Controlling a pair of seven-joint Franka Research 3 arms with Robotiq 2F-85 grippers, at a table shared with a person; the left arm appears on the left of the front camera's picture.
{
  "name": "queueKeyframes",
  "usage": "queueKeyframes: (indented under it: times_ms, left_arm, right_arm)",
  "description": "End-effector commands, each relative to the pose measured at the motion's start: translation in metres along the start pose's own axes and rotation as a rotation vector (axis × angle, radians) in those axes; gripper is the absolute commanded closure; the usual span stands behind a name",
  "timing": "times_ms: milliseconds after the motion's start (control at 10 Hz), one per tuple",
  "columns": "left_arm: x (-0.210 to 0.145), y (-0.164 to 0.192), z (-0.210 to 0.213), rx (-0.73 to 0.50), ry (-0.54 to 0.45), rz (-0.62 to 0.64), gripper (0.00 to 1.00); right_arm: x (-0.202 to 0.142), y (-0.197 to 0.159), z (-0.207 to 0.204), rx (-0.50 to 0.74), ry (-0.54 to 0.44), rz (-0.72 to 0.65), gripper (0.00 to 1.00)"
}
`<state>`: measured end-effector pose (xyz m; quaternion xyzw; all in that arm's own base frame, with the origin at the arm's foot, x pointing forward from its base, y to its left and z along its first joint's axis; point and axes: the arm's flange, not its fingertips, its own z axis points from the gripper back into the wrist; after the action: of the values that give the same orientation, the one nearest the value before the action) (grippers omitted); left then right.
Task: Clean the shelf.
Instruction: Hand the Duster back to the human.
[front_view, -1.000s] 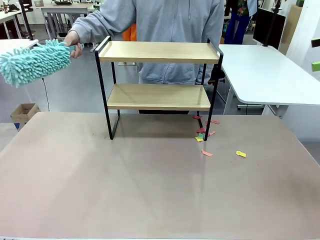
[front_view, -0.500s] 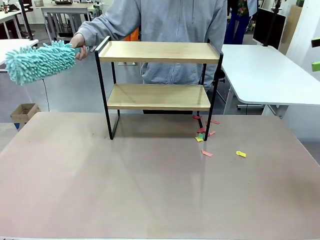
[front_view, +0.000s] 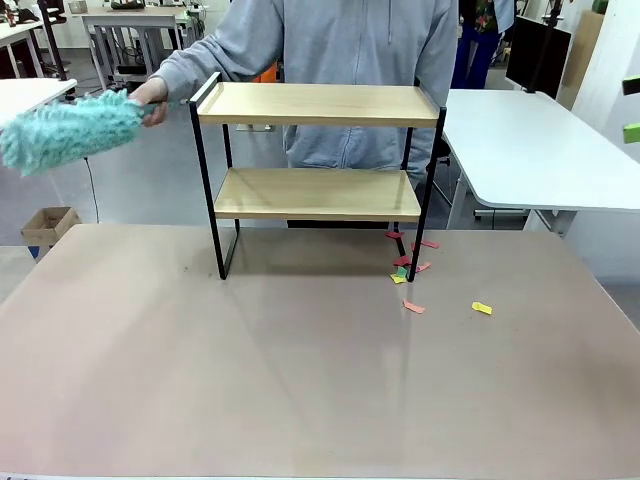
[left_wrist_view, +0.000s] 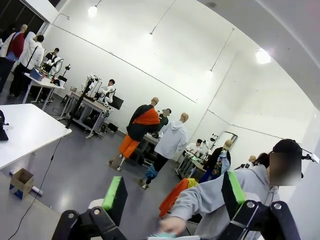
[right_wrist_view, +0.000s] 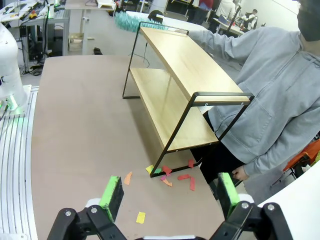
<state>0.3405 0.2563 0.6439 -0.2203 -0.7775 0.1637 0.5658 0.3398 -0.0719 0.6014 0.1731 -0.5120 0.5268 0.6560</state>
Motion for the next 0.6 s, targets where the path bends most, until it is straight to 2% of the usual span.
queueKeyframes:
  times_ms: [0, 500]
  left_arm:
    - [-0.0023, -0.0007, 0.0031, 0.000, 0.000, 0.000, 0.00]
    - [-0.0023, -0.0007, 0.0031, 0.000, 0.000, 0.000, 0.00]
  right_arm:
    - [0.0007, -0.0018, 0.0007, -0.005, -0.016, 0.006, 0.00]
    - [0.0007, -0.0018, 0.0007, -0.005, -0.016, 0.006, 0.00]
